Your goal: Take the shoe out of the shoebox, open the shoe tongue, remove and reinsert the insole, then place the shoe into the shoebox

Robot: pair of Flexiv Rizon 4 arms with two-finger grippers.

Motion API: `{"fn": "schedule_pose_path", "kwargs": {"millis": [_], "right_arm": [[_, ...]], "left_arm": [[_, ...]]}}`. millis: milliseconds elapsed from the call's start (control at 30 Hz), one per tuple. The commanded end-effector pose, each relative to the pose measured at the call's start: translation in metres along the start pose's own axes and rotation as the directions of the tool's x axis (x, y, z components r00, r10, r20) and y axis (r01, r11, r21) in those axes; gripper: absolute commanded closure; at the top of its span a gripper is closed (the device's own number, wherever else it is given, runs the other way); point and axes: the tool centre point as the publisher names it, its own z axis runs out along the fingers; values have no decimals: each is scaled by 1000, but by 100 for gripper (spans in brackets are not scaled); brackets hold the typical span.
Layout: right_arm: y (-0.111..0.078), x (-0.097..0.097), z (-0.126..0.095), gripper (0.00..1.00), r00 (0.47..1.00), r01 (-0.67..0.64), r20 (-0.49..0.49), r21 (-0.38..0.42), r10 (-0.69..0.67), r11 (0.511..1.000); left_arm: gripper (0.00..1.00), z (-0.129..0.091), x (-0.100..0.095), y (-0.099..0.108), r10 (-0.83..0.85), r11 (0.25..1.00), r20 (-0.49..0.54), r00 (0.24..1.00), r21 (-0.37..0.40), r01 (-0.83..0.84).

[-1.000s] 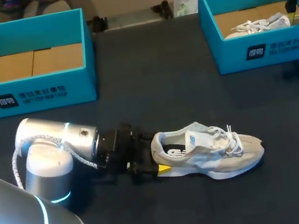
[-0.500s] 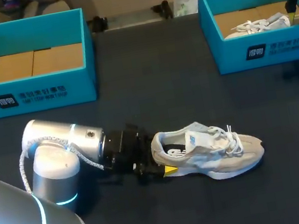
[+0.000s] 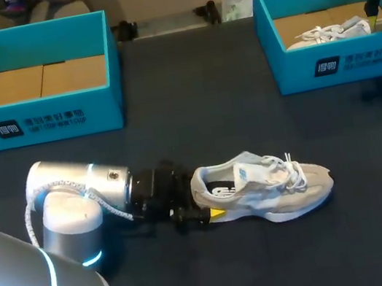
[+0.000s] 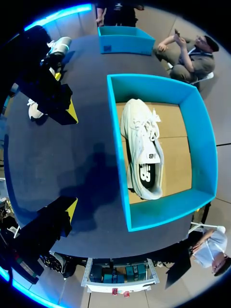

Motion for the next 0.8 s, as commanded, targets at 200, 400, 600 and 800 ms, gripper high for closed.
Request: {"fn": "schedule_pose_path", "kwargs": {"millis": [200,400,600,800], "right_arm": [[-1,0,0,0,1000,0,0,-2,0,1000],[-1,0,0,0,1000,0,0,-2,0,1000],[-1,0,0,0,1000,0,0,-2,0,1000],[-1,0,0,0,1000,0,0,-2,0,1000]], "left_arm": [[100,-8,0,-1,-7,1000,33,999,-9,8],[100,-9,-1,-1,-32,999,18,999,-1,32],[100,-9,-1,-1,-32,999,18,999,-1,32],[100,-9,-1,-1,-32,999,18,999,-1,32]]}}
